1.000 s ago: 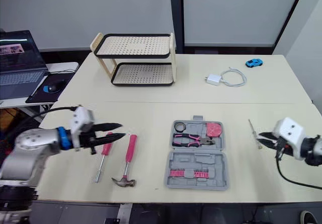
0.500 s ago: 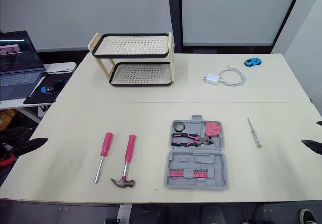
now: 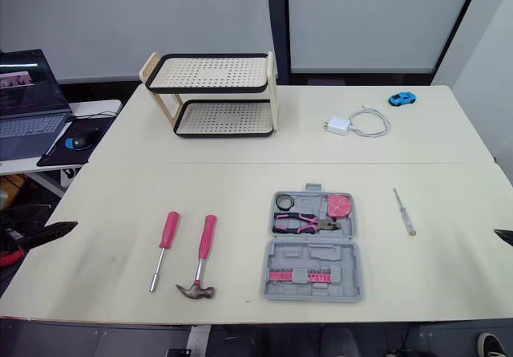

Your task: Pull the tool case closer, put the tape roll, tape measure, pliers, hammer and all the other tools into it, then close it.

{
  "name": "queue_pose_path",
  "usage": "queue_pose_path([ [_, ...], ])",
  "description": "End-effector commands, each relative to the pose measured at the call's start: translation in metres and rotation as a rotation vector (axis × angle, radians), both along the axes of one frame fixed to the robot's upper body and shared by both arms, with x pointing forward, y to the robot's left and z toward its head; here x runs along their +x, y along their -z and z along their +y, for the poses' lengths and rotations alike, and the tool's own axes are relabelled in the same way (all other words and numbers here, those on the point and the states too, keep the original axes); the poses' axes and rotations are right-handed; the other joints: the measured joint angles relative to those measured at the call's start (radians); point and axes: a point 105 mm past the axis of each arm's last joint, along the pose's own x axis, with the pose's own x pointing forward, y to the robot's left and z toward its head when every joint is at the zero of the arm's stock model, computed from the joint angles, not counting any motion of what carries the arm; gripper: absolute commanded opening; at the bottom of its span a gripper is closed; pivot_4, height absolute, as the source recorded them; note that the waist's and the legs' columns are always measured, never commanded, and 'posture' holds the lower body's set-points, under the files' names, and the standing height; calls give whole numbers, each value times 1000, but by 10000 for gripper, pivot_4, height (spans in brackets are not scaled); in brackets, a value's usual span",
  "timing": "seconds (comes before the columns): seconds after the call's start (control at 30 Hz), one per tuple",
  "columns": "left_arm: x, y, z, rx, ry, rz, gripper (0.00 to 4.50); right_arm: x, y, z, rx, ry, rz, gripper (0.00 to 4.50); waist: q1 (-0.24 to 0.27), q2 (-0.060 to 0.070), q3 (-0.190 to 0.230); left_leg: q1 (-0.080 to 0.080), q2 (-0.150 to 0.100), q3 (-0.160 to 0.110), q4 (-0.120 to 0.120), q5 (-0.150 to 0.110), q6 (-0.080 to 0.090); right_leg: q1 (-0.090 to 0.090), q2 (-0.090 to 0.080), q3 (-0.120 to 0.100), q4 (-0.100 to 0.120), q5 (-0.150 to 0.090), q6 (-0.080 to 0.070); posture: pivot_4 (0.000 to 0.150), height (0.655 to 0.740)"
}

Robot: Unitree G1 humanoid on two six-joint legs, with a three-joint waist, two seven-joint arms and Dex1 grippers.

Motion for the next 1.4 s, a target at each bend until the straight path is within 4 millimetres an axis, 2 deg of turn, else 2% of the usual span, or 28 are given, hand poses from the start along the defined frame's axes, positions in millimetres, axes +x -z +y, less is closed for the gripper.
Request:
queue_pose_path([
  [0.03,2,-9,0,23,11,-26,45000,1,-11,0,-40,-17,-26,44886,-1,0,0,0,0,0,0,0,0,0,0,0,0,0,0,1500,7400],
  [0.37,5,-10,-8,22,30,-59,45000,10,-11,13,-44,-48,-38,44886,-1,0,0,0,0,0,0,0,0,0,0,0,1,0,0,1500,7400],
  [0.47,7,-11,-12,16,38,-74,45000,11,-9,22,-48,-82,-38,44886,0,0,0,0,0,0,0,0,0,0,0,0,1,0,0,1500,7400],
  [0.6,11,-18,-24,9,68,-132,45000,13,-9,40,-42,-133,-53,44886,1,0,0,0,0,0,1,0,0,0,0,0,1,0,0,1500,7400],
  [0.73,18,-25,-46,14,135,-198,45000,17,-9,58,-14,-161,-74,44886,2,0,0,0,0,0,1,0,0,0,-1,0,1,0,0,1500,7400],
  [0.9,31,-37,-92,-26,268,-223,45000,16,-6,67,4,-163,-75,44886,2,0,0,-1,0,-1,1,0,0,1,-1,0,0,0,0,1500,7400],
  [1.13,46,-55,-190,-120,547,-243,45000,9,-5,71,25,-117,-103,44886,8,0,0,-1,0,-1,2,0,0,2,-1,0,1,0,0,1500,7400],
  [1.23,44,-62,-234,-157,690,-267,45000,0,-3,75,40,-79,-115,44886,8,0,0,-1,0,-1,2,0,-1,2,-1,0,0,0,0,1500,7400],
  [1.4,35,-63,-277,-179,869,-278,45000,-13,0,82,64,-35,-114,44886,1,0,-1,-1,0,1,2,1,-1,2,-1,1,0,0,0,1500,7400],
])
